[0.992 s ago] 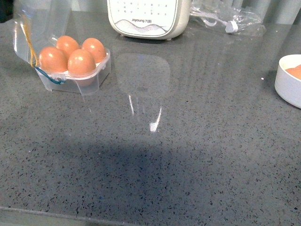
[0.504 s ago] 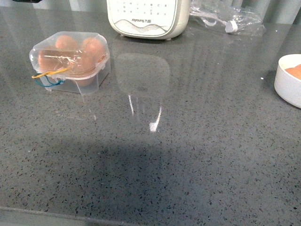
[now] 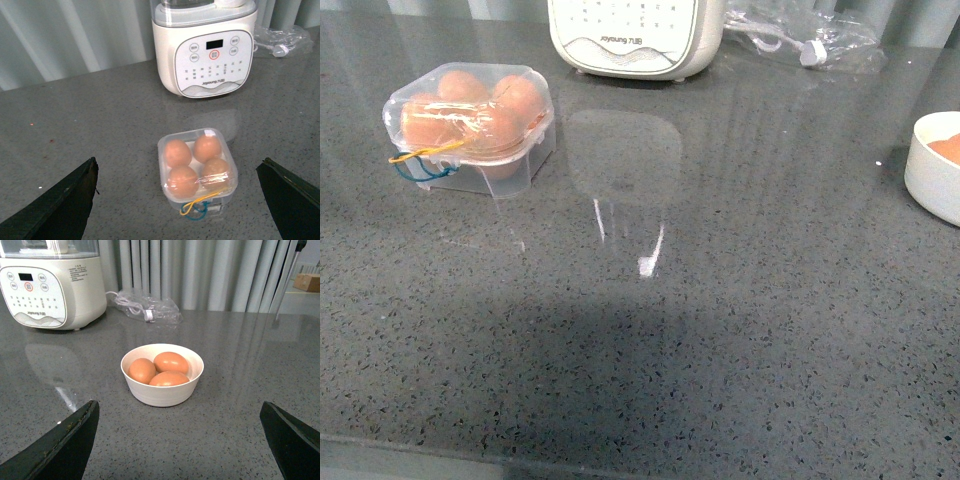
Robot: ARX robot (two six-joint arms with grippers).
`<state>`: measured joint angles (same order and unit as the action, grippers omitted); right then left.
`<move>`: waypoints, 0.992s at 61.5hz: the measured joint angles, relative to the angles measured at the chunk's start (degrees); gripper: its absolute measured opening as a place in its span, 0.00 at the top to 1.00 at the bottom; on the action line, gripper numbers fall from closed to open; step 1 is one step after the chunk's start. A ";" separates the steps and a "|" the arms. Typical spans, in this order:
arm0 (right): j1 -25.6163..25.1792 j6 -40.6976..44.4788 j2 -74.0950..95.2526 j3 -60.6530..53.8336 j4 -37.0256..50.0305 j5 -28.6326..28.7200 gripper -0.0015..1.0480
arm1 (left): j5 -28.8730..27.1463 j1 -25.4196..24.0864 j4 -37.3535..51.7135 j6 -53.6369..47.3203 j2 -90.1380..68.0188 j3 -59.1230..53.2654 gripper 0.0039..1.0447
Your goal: Put egg into box
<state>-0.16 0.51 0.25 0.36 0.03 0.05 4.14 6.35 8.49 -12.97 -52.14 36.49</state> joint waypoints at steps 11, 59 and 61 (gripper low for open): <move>0.00 0.00 0.00 0.00 0.00 0.00 0.07 | 0.15 -2.23 -3.21 -2.01 6.69 -1.25 0.06; 0.00 0.00 0.00 0.00 0.00 0.00 0.07 | -4.17 -6.25 7.43 12.87 25.99 -26.80 0.97; 0.00 0.00 0.00 0.00 0.00 0.00 0.07 | -4.17 -6.25 7.43 12.87 26.60 -27.39 0.97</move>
<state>-0.16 0.51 0.25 0.36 0.03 0.05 -0.03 0.10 15.92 -0.10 -25.54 9.10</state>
